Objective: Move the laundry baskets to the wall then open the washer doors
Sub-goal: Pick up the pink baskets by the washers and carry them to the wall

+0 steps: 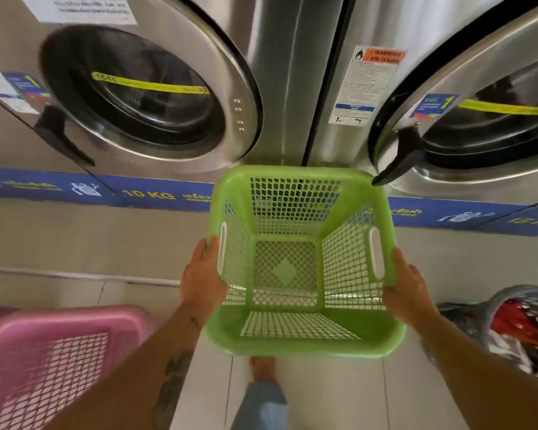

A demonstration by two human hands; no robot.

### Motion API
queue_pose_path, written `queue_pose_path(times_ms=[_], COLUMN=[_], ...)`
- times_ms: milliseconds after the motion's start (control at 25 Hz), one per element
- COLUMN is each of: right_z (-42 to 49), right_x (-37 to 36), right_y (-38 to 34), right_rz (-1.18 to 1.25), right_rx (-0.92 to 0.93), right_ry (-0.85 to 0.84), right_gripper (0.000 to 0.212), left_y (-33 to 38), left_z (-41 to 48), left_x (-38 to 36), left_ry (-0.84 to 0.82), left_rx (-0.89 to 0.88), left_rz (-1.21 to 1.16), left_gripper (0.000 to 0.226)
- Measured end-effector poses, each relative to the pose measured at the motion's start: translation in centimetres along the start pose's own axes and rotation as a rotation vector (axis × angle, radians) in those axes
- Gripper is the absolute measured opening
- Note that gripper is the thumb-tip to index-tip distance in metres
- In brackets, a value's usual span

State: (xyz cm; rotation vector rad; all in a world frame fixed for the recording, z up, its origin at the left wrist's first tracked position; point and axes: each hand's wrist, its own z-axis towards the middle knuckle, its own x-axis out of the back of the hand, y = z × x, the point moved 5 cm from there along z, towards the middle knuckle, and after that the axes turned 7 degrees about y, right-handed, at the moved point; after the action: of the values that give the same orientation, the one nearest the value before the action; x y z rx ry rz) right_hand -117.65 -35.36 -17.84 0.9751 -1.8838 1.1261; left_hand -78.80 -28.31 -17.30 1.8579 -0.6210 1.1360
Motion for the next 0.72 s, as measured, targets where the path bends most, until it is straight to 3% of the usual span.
queue_pose_path(times_ms=[320, 480, 560, 720], right_z=[-6.8, -12.1, -14.2, -16.0], right_x=[1.8, 1.0, 0.2, -3.0], right_y=[6.1, 10.4, 12.0, 14.7], right_rz=[0.225, 0.112, 0.092, 0.139], right_rx=[-0.075, -0.050, -0.058, -0.130], right_ry=[-0.076, -0.159, -0.187, -0.173], right_gripper=[0.070, 0.060, 0.059, 0.058], left_y=[-2.1, -3.0, -3.9, -6.6], left_z=[-12.3, -20.5, -23.1, -24.8], left_x=[1.6, 1.1, 0.2, -3.4], left_ry=[0.080, 0.071, 0.047, -0.078], left_rx=[0.148, 0.188, 0.194, 0.277], left_rz=[-0.211, -0.220, -0.196, -0.192], left_gripper=[0.073, 0.071, 0.065, 0.076])
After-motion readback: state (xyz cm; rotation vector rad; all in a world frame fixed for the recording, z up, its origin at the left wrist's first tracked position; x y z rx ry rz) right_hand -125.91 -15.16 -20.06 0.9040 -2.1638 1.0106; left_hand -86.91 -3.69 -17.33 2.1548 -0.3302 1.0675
